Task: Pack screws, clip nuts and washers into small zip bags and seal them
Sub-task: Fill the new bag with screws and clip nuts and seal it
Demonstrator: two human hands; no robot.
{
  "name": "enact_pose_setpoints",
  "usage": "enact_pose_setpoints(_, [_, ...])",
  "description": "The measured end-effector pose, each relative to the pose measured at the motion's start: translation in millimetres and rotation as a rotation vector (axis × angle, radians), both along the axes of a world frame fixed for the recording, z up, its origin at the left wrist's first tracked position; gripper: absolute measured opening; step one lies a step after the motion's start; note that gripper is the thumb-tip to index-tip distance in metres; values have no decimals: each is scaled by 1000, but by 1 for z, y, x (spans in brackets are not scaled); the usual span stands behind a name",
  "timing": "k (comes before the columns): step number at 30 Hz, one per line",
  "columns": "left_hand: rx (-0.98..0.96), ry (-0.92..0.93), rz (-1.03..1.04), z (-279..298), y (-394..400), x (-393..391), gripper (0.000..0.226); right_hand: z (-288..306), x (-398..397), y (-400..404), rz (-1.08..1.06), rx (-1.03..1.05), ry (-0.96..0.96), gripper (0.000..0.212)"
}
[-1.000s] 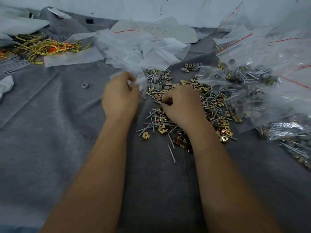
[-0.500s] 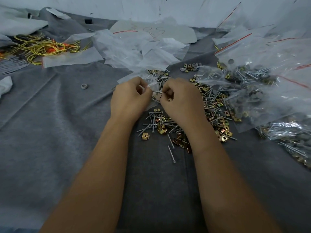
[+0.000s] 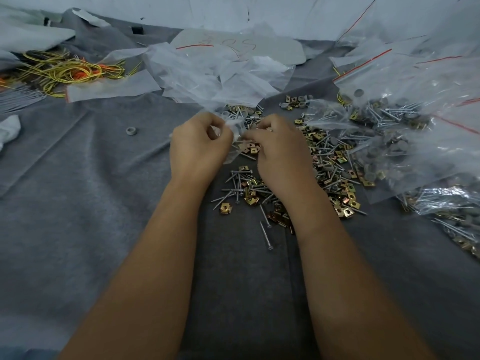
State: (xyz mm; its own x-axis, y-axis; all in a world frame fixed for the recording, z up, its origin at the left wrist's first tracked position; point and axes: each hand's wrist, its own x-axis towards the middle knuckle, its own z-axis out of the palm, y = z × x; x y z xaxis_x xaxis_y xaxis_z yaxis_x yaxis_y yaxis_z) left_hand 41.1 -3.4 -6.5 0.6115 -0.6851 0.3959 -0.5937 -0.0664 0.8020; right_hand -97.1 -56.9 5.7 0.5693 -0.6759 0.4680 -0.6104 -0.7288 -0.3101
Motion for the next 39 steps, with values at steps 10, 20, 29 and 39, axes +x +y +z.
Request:
enact_pose_setpoints(10, [185,-46,-97,-2,-3,0,15,1,-3,-3,-136,67,190,18])
enact_pose_setpoints(20, [104,127,-123,-1,-1,-1,30,1,-4,-6,-211,62,43,14])
enact_pose_setpoints(29, [99,130,-134,0,-3,1,20,6,-1,4,-77,-13,8,9])
enact_pose_setpoints(39, [37,108,-120,0,-2,-1,23,4,3,6,0,-143,45,10])
